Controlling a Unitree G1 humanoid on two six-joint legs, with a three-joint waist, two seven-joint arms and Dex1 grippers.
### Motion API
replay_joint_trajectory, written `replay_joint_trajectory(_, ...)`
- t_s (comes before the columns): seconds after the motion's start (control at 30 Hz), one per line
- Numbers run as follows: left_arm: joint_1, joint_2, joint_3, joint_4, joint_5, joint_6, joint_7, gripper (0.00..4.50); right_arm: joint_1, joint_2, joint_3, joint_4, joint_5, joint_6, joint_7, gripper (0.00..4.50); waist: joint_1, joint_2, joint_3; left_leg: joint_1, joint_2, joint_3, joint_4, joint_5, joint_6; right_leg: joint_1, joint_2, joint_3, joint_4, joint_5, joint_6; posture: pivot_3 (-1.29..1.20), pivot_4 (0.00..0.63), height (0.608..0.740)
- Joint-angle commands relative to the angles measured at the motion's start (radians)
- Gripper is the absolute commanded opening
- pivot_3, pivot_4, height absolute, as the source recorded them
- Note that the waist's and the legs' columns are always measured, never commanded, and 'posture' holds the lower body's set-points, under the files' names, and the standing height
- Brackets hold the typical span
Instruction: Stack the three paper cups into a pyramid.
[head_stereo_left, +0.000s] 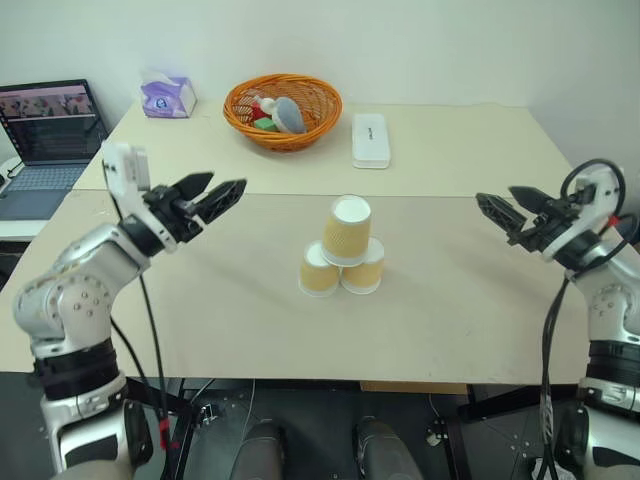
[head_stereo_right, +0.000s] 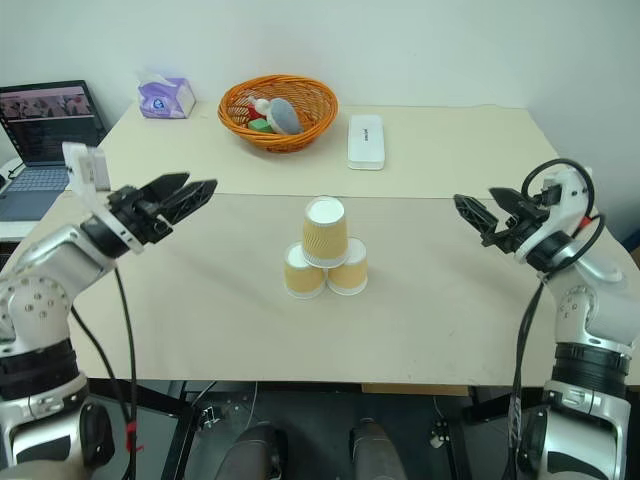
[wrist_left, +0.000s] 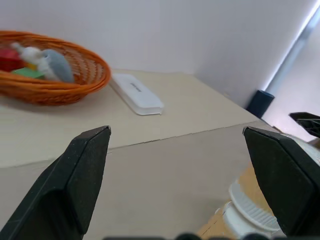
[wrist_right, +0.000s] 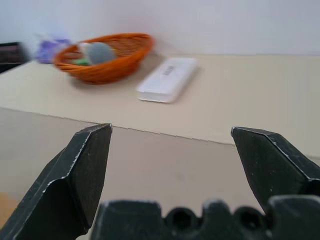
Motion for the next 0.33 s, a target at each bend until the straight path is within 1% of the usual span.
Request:
replay_joint_trajectory(0.03, 0.054, -0.034, 0.032, -0.017, 0.059, -0.083, 0.1, 4.5, 0.056, 0.05, -0.055, -0.076, -0.059, -0.08, -0.189, 4.46, 0.0, 0.0, 0.0, 0.0, 0.0, 0.0, 0.0, 0.0, -0.001, -0.001, 0.0, 0.0, 0.001, 0.0, 0.0, 0.0, 0.15, 0.675)
replay_joint_trajectory(0.1, 0.099, -0.07, 0.03, 0.002, 0.108, -0.131, 0.157, 4.5, 0.11, 0.095, -0.041, -0.093, -0.11, -0.116, -0.275, 4.46, 0.0, 0.0, 0.0, 0.0, 0.0, 0.0, 0.0, 0.0, -0.001, 0.0, 0.0, 0.0, 0.001, 0.0, 0.0, 0.0, 0.15, 0.675)
replay_joint_trajectory(0.17, 0.143, -0.101, 0.015, 0.012, 0.153, -0.182, 0.189, 4.5, 0.14, 0.147, -0.047, -0.11, -0.11, -0.121, -0.342, 4.46, 0.0, 0.0, 0.0, -0.001, 0.0, 0.0, 0.0, 0.0, -0.001, -0.001, 0.0, 0.0, 0.0, 0.0, 0.0, 0.0, 0.15, 0.675)
replay_joint_trajectory(0.23, 0.178, -0.125, 0.0, 0.022, 0.187, -0.221, 0.21, 4.5, 0.172, 0.173, -0.03, -0.137, -0.132, -0.155, -0.365, 4.46, 0.0, 0.0, 0.0, -0.002, 0.0, 0.0, 0.0, 0.0, -0.001, -0.002, 0.0, 0.001, 0.0, 0.0, 0.0, 0.0, 0.15, 0.675)
replay_joint_trajectory(0.33, 0.224, -0.17, -0.004, 0.032, 0.223, -0.275, 0.246, 4.5, 0.217, 0.226, -0.029, -0.174, -0.144, -0.179, -0.429, 4.46, 0.0, 0.0, 0.0, -0.006, -0.001, 0.002, 0.0, 0.001, -0.001, -0.009, -0.001, 0.003, 0.004, 0.0, 0.0, 0.0, 0.15, 0.675)
